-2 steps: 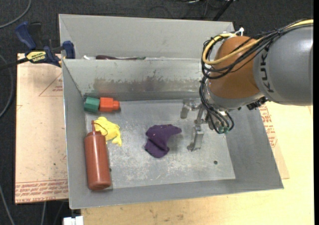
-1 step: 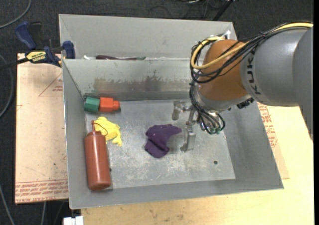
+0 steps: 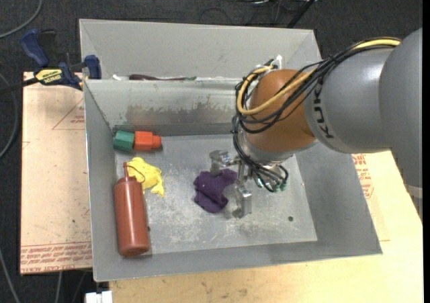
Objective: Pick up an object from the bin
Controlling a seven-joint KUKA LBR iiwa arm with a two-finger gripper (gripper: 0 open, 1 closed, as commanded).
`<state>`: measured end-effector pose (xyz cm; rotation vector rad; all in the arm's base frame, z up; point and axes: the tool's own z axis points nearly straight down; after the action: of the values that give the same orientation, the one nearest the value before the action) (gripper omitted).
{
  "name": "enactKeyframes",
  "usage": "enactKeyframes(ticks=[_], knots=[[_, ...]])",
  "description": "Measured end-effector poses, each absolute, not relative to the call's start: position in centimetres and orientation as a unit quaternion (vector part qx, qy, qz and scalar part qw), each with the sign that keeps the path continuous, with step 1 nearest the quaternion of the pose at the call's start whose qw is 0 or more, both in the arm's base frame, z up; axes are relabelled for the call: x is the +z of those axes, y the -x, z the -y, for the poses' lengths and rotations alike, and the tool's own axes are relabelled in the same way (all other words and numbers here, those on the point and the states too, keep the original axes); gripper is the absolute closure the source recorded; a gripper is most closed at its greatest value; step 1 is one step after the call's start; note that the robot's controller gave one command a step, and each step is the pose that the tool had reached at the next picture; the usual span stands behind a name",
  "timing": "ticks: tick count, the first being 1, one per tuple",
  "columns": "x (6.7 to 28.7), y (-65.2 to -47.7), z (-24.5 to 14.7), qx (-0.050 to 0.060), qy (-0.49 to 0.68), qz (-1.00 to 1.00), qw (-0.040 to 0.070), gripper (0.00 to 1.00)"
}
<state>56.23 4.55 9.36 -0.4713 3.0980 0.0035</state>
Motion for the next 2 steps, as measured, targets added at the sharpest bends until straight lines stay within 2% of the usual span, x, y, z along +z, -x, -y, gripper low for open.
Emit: enactKeyframes(ticks=[1, 2], knots=[[7.24, -53.76, -9.03, 0.003, 0.097, -0.995, 0.005, 1.0], [7.24, -53.76, -9.03, 0.002, 0.097, -0.995, 0.005, 1.0]])
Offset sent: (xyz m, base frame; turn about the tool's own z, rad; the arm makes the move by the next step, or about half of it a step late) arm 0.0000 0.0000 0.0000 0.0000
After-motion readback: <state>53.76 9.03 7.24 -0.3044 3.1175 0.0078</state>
